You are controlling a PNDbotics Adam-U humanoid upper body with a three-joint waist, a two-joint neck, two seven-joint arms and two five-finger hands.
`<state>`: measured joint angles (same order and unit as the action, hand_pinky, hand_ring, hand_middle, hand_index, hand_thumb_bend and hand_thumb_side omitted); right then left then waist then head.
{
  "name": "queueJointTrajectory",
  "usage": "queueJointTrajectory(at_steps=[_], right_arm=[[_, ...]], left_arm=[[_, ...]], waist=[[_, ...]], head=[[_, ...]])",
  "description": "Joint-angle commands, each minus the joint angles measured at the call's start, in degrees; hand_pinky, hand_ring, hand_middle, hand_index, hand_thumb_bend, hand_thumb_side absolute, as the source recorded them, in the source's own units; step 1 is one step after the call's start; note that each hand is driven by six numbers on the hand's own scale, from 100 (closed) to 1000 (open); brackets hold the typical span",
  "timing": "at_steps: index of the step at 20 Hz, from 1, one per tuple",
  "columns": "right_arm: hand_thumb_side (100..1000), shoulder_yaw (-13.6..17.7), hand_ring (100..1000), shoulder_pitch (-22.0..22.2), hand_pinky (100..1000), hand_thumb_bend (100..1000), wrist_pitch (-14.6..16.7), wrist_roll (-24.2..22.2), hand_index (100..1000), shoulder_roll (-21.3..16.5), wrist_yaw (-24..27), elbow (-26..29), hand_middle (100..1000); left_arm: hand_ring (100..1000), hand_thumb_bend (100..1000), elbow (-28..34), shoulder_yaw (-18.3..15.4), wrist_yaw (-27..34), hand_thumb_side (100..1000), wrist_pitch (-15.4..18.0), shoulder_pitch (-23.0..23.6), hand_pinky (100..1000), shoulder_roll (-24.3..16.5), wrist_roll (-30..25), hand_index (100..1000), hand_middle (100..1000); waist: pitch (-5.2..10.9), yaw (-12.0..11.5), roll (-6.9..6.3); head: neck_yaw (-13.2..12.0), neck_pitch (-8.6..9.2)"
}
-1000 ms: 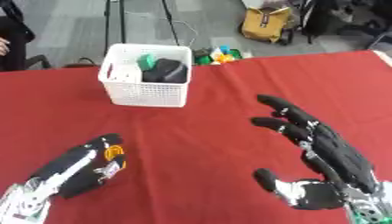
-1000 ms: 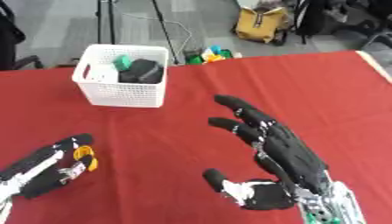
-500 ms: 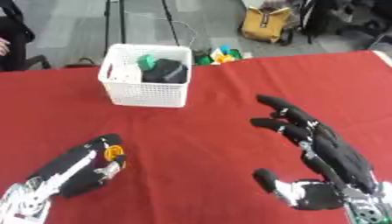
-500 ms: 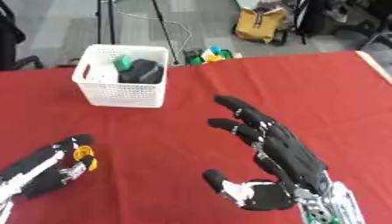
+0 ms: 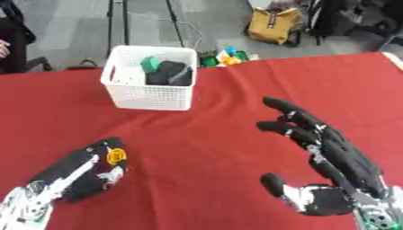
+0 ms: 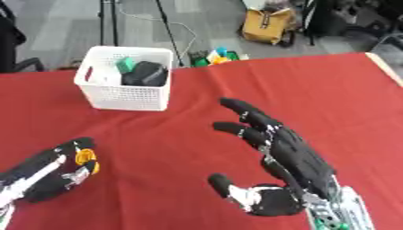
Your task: Pick up objects on the table and place them in the box.
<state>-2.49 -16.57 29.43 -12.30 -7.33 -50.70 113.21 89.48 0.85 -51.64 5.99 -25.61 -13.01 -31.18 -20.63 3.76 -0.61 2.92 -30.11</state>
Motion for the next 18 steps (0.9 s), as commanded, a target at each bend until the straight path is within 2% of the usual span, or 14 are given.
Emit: queueJointTrajectory(at_steps=[1, 6, 7, 12, 13, 14, 15, 18], right_arm=[[1000, 0.2, 1000, -0.3, 787, 426, 0.1, -0.3, 888, -0.2, 0.7, 1.4, 1000], [1000, 0.2, 1000, -0.4, 786, 425, 0.0, -0.7, 888, -0.2, 1.1, 1.4, 1000], [1000, 0.2, 1000, -0.4, 785, 422, 0.0, -0.8, 887, -0.2, 1.2, 1.4, 1000], [1000, 0.2, 1000, -0.4, 782, 412, 0.0, -0.8, 886, -0.3, 1.5, 1.4, 1000], [1000, 0.2, 1000, -0.3, 782, 417, 0.0, -0.8, 886, -0.3, 1.5, 1.4, 1000], [1000, 0.3, 1000, -0.3, 782, 417, -0.1, -0.8, 886, -0.3, 1.5, 1.4, 1000], [1000, 0.3, 1000, -0.3, 781, 414, -0.1, -0.9, 885, -0.3, 1.5, 1.4, 1000], [1000, 0.3, 1000, -0.3, 780, 413, -0.1, -1.0, 884, -0.3, 1.6, 1.4, 1000]], left_arm=[[1000, 150, -2.0, 0.0, -1.6, 1000, 0.0, 0.4, 1000, -1.0, 0.2, 1000, 1000], [1000, 134, -2.2, 0.0, -1.5, 1000, 0.2, 0.4, 1000, -1.0, 0.4, 1000, 1000], [1000, 104, -2.2, 0.1, -1.3, 1000, 0.3, 0.4, 1000, -0.9, 0.4, 1000, 1000], [1000, 100, -1.6, 0.1, 0.0, 1000, 0.4, 0.6, 1000, -0.8, 0.2, 1000, 1000], [1000, 100, -1.2, 0.1, 0.4, 1000, 0.5, 0.7, 1000, -0.7, 0.3, 1000, 934], [1000, 100, -0.6, 0.2, 0.7, 1000, 0.6, 0.8, 1000, -0.7, 0.4, 1000, 934], [1000, 100, 0.0, 0.2, 1.1, 1000, 0.7, 0.9, 1000, -0.7, 0.6, 1000, 883], [1000, 100, 1.6, 0.4, 2.0, 1000, 0.7, 1.0, 1000, -0.6, 0.7, 957, 847]], waist=[[0.64, -0.1, 0.12], [0.65, -0.1, 0.1], [0.66, -0.1, 0.1], [0.69, -0.1, 0.09], [0.7, -0.1, 0.07], [0.71, -0.1, 0.05], [0.73, -0.1, 0.02], [0.77, -0.1, -0.07]], head=[[0.1, 0.59], [0.2, 0.54], [0.2, 0.62], [0.2, 0.69], [0.2, 0.71], [0.2, 0.72], [0.3, 0.72], [0.3, 0.76]])
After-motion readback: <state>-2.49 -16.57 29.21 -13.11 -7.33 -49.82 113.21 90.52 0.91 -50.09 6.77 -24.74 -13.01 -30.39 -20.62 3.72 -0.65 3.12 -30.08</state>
